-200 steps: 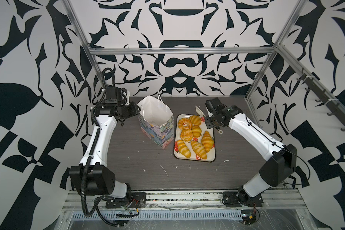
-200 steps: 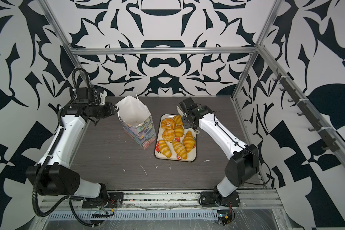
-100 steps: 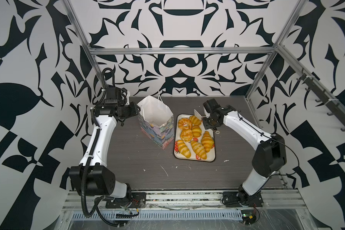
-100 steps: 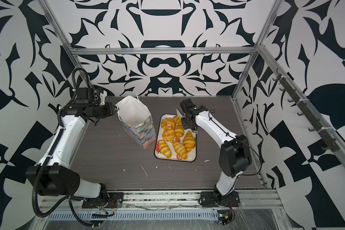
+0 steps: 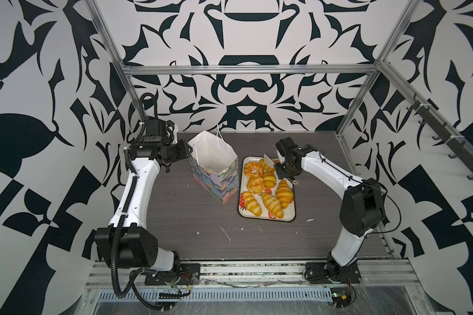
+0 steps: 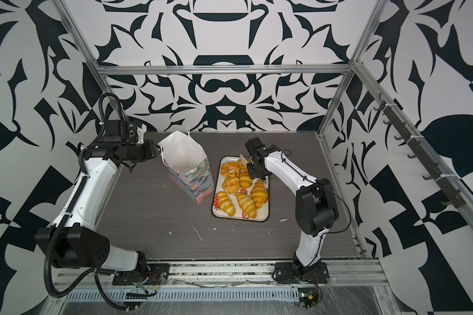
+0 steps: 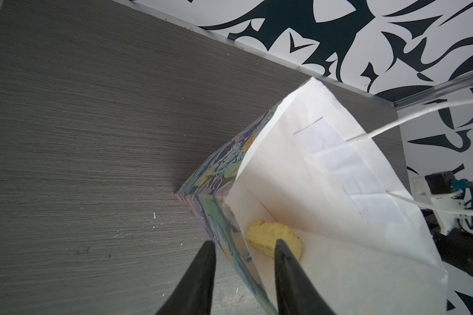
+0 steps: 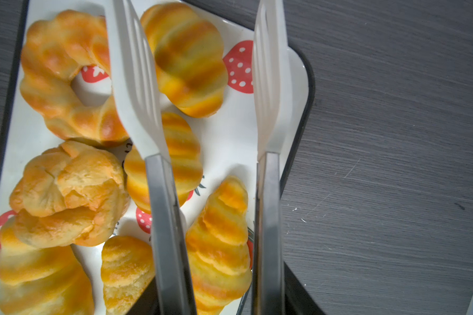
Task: Pack bread into a paper bag
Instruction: Pick up the bread from the tray.
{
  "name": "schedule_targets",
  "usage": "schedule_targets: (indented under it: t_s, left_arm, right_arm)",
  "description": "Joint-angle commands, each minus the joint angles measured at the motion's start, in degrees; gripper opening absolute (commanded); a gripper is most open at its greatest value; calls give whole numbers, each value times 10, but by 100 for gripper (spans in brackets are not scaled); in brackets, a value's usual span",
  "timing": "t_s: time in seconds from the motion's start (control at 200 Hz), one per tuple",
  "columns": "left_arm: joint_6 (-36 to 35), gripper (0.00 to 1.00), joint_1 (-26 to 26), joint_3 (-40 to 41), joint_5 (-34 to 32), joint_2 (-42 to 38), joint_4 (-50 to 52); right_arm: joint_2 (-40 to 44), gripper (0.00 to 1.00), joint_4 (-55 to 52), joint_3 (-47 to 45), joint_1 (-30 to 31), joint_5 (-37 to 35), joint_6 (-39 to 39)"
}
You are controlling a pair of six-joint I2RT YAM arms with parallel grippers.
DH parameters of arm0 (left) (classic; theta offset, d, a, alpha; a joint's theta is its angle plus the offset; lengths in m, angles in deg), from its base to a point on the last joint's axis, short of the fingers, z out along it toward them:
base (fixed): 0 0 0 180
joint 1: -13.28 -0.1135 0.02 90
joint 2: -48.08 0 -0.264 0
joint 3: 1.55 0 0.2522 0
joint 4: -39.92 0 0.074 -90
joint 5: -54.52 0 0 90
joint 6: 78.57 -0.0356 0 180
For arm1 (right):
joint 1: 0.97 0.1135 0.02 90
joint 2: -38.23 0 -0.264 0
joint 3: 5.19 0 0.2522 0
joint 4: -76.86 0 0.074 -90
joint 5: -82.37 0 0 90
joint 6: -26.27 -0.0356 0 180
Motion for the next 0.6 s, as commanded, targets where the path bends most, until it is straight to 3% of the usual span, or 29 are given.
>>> schedule_targets:
  t_s: [0.0,0.595]
  left_arm:
    - [-2,39,1,5,-1,-13,16]
    - [-4,39,1,8,-1,-14,16]
  right_arm:
    - [5,53,17,13,-3,9,-5]
    - [-29,54,17,36,-5,26,0]
